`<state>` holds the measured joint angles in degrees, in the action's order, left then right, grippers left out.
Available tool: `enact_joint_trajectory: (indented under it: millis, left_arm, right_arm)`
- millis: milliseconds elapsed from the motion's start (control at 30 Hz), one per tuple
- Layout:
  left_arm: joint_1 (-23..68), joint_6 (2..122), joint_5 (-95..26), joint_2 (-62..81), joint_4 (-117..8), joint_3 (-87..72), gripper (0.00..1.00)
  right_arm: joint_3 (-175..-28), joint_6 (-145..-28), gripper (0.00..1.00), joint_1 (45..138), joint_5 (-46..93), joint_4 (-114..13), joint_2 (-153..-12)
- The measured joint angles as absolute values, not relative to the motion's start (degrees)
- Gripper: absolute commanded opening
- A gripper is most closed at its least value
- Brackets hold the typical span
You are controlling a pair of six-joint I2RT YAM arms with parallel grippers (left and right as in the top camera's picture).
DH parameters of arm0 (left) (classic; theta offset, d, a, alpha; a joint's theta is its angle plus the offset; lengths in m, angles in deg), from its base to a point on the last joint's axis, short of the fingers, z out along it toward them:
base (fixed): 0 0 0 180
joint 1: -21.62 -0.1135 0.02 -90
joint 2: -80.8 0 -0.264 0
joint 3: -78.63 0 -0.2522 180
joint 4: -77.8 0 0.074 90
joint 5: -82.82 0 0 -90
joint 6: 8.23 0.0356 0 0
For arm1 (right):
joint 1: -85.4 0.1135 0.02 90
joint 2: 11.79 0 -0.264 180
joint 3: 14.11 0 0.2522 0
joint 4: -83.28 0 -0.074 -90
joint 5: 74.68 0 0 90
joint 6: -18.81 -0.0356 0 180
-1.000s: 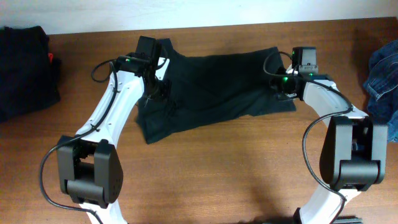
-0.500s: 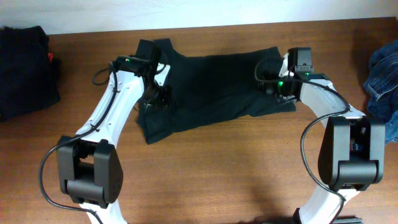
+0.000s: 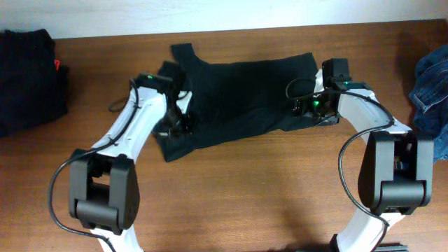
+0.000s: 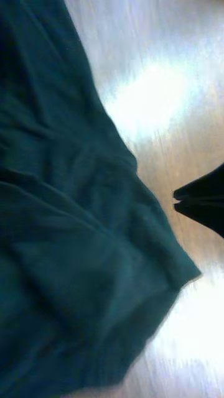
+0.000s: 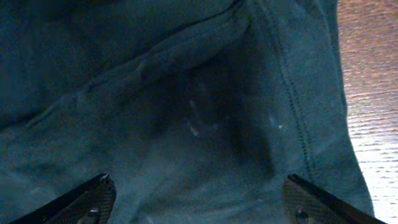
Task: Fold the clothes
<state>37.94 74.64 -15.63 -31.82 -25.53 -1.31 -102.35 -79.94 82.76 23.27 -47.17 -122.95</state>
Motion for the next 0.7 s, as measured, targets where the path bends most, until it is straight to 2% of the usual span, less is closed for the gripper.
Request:
enact_joint_trajectory:
  millis: [400,700]
  left_arm:
    - [38.05,72.67,-15.25,-31.82,-33.77,-10.77,0.0]
    - [38.05,72.45,-12.3,-31.82,-33.79,-13.26,0.02]
  right_arm:
    - [-102.35,-72.75,0.9,82.76,22.81,-48.54,-122.62]
    - [-102.35,-70.28,0.9,82.76,22.65,-47.23,-122.62]
